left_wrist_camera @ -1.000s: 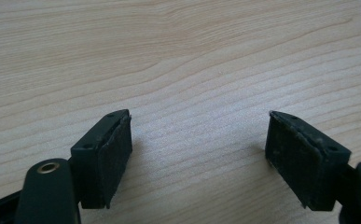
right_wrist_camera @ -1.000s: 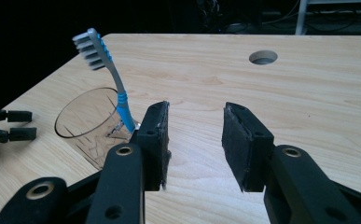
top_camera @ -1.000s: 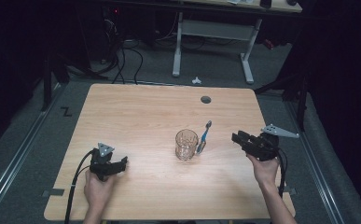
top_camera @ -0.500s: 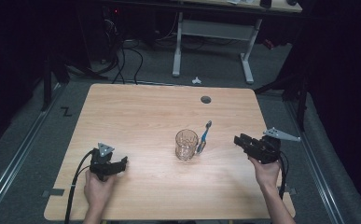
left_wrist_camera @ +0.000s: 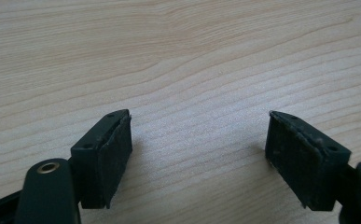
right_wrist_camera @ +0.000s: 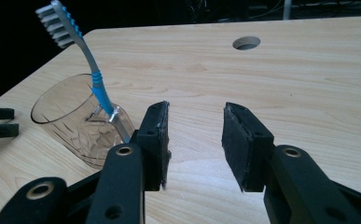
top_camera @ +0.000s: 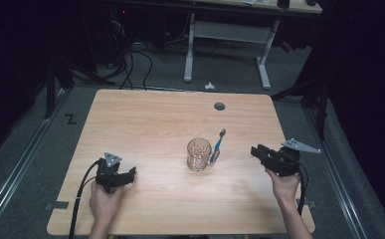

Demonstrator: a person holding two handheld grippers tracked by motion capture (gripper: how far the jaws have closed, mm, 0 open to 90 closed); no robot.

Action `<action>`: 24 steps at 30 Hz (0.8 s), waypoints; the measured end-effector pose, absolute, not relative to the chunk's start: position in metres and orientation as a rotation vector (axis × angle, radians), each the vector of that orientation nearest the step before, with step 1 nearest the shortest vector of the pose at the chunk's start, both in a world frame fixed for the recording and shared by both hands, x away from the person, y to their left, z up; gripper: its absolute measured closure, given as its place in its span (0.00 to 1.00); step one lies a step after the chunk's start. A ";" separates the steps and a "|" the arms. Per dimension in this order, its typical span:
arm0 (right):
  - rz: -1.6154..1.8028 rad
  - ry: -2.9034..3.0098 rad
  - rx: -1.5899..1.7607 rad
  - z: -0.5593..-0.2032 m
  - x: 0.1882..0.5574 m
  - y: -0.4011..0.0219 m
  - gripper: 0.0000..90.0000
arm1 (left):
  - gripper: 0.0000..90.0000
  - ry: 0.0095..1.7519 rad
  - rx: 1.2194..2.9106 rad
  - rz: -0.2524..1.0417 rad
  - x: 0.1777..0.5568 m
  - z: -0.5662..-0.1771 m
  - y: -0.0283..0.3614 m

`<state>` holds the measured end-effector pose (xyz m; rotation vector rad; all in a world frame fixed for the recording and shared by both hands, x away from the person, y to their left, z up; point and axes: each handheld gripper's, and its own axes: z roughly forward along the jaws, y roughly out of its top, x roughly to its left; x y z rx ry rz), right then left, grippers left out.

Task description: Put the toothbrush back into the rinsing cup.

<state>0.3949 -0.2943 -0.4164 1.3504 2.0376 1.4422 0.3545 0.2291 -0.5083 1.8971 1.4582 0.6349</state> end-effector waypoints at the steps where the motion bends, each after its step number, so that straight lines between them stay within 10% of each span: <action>1: 1.439 2.036 1.354 -0.418 0.394 -0.295 0.68 | 0.26 1.458 1.897 0.635 0.355 -0.508 0.229; 24: 1.406 2.036 1.383 -0.433 0.395 -0.295 0.66 | 0.26 1.459 1.896 0.636 0.355 -0.508 0.229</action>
